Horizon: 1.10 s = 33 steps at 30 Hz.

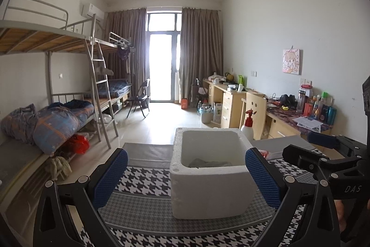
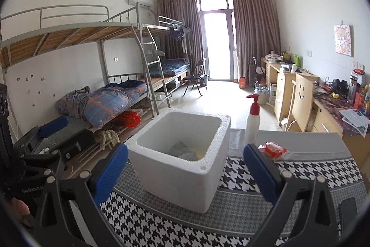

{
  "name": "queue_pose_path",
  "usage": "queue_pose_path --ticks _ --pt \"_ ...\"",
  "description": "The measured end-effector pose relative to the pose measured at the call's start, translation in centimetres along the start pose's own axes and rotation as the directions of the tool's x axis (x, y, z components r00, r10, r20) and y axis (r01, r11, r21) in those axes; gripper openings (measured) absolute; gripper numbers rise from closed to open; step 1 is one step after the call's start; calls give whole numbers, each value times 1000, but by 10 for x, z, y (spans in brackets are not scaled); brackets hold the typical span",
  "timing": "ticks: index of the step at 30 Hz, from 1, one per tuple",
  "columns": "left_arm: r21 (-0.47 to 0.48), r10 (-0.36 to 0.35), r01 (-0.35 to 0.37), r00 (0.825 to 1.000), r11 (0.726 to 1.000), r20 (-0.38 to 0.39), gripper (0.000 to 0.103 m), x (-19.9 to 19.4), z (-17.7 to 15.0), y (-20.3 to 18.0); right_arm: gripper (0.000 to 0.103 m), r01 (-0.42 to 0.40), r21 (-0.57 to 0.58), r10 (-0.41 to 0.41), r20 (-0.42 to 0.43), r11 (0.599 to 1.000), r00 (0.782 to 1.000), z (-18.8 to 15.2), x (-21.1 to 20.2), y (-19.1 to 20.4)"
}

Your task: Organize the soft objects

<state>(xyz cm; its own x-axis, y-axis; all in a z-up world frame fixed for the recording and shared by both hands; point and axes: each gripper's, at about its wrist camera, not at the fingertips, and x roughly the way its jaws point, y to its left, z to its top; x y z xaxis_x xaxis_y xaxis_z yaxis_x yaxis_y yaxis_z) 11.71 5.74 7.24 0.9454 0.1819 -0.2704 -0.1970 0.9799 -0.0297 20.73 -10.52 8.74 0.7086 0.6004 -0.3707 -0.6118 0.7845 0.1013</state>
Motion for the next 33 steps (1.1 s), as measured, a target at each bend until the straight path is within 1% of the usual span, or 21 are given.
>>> queue_pose_path --ticks 5,8,10,15,18,21,23,26,29,33 --pt "5 -6 6 1000 1000 11 102 -10 -7 -5 101 23 -1 -23 24 1000 999 -10 -16 -3" --pt "16 -4 4 1000 1000 23 102 -17 -10 -10 101 52 -4 -52 48 999 998 -17 -26 -1" --pt "15 -2 2 999 1000 38 102 -23 -14 -12 101 42 -1 -42 66 999 997 -22 -35 2" --pt "12 -26 26 997 1000 66 102 -41 -27 -16 101 61 -16 -59 105 998 993 -36 -52 6" --pt "15 -10 9 996 1000 91 102 -54 -34 -18 101 40 -1 -40 132 999 991 -45 -66 6" --pt "18 -13 11 996 1000 93 102 -61 -39 -20 101 54 -3 -53 152 999 987 -55 -77 8" --pt "18 -15 13 995 1000 96 102 -66 -43 -21 101 73 -6 -72 159 997 985 -63 -82 11" --pt "20 -29 27 994 999 102 102 -71 -48 -24 101 68 -2 -67 163 998 984 -70 -88 13" --pt "25 -46 44 994 999 94 102 -73 -54 -27 101 79 7 -79 167 997 983 -77 -91 12" --pt "14 -66 65 992 998 104 102 -80 -59 -28 101 86 4 -86 164 996 983 -85 -95 12"
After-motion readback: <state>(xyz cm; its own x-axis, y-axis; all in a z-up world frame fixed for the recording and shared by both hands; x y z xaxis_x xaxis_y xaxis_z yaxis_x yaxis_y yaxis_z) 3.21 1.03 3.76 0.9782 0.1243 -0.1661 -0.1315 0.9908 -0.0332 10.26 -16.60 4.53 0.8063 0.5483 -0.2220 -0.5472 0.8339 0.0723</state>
